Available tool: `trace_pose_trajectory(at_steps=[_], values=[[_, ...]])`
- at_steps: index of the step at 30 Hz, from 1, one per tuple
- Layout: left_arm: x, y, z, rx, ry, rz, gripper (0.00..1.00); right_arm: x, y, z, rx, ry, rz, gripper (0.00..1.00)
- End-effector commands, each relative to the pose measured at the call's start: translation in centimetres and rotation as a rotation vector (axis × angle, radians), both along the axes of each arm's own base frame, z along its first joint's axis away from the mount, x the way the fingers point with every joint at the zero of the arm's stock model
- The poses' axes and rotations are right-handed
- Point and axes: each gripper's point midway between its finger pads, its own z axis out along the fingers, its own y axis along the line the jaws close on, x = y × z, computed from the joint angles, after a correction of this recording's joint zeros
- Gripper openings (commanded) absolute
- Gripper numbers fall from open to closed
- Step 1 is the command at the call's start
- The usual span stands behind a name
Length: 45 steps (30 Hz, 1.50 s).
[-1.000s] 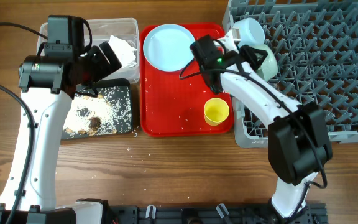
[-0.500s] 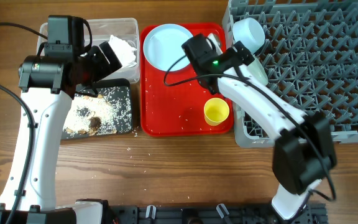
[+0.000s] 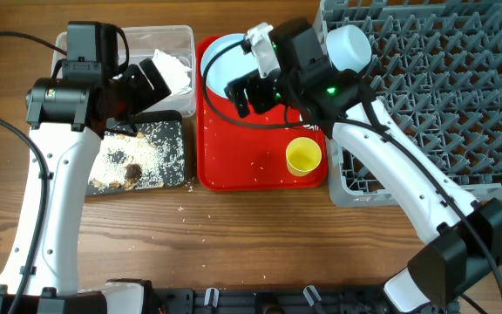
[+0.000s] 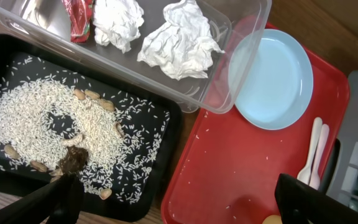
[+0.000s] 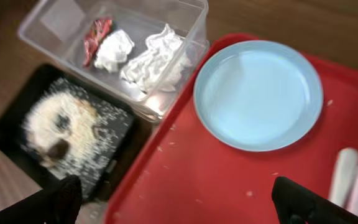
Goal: Sort waste into correct bins and load items into the dishwasher rack
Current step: 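Move the right gripper to the light-blue plate and grasp its edge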
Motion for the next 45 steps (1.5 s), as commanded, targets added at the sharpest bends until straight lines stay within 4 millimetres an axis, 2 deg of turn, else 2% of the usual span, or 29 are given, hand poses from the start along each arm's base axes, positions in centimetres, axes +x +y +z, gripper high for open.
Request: trace_pose_trajectory(at_steps=[1, 2, 4, 6, 9, 15, 20, 24, 27, 30, 31, 33, 37, 41, 43, 45], values=[[0.1, 0.3, 0.0, 0.014, -0.002, -0.002, 1.00, 0.7, -1.1, -0.9, 0.119, 0.159, -0.290, 0.89], [0.1, 0.3, 0.0, 0.014, -0.002, -0.002, 1.00, 1.5, -2.2, -1.4, 0.137, 0.182, -0.423, 0.87], [0.1, 0.3, 0.0, 0.014, -0.002, -0.002, 1.00, 2.4, -2.5, -1.9, 0.169, 0.202, -0.516, 0.77], [0.1, 0.3, 0.0, 0.014, -0.002, -0.001, 1.00, 3.8, -2.3, -3.3, 0.206, 0.225, -0.574, 0.72], [0.1, 0.3, 0.0, 0.014, -0.002, -0.002, 1.00, 5.9, -2.1, -7.9, 0.204, 0.278, -0.634, 0.70], [0.1, 0.3, 0.0, 0.014, -0.002, -0.002, 1.00, 7.4, -3.9, -17.3, 0.133, 0.405, -0.772, 0.65], [0.1, 0.3, 0.0, 0.014, -0.002, -0.002, 1.00, 8.6, -4.5, -20.1, 0.132, 0.403, -0.807, 0.63], [0.1, 0.3, 0.0, 0.014, -0.002, -0.002, 1.00, 8.5, -5.1, -22.1, 0.098, 0.414, -0.843, 0.57], [0.1, 0.3, 0.0, 0.014, -0.002, -0.002, 1.00, 8.1, -5.2, -22.6, 0.089, 0.435, -0.854, 0.49], [0.1, 0.3, 0.0, 0.014, -0.002, -0.002, 1.00, 7.6, -5.5, -22.8, 0.071, 0.453, -0.860, 0.33], [0.1, 0.3, 0.0, 0.014, -0.002, -0.002, 1.00, 7.3, -5.6, -22.9, 0.059, 0.471, -0.858, 0.24], [0.1, 0.3, 0.0, 0.014, -0.002, -0.002, 1.00, 6.7, -5.7, -22.9, 0.043, 0.507, -0.854, 0.12], [0.1, 0.3, 0.0, 0.014, -0.002, -0.002, 1.00, 6.0, -7.3, -22.5, -0.038, 0.546, -0.849, 0.08], [0.1, 0.3, 0.0, 0.014, -0.002, -0.002, 1.00, 6.2, -8.2, -21.1, -0.089, 0.537, -0.804, 0.04], [0.1, 0.3, 0.0, 0.014, -0.002, -0.002, 1.00, 6.7, -8.4, -19.7, -0.076, 0.508, -0.780, 0.04], [0.1, 0.3, 0.0, 0.014, -0.002, -0.002, 1.00, 7.3, -8.2, -17.0, -0.065, 0.439, -0.720, 0.04]])
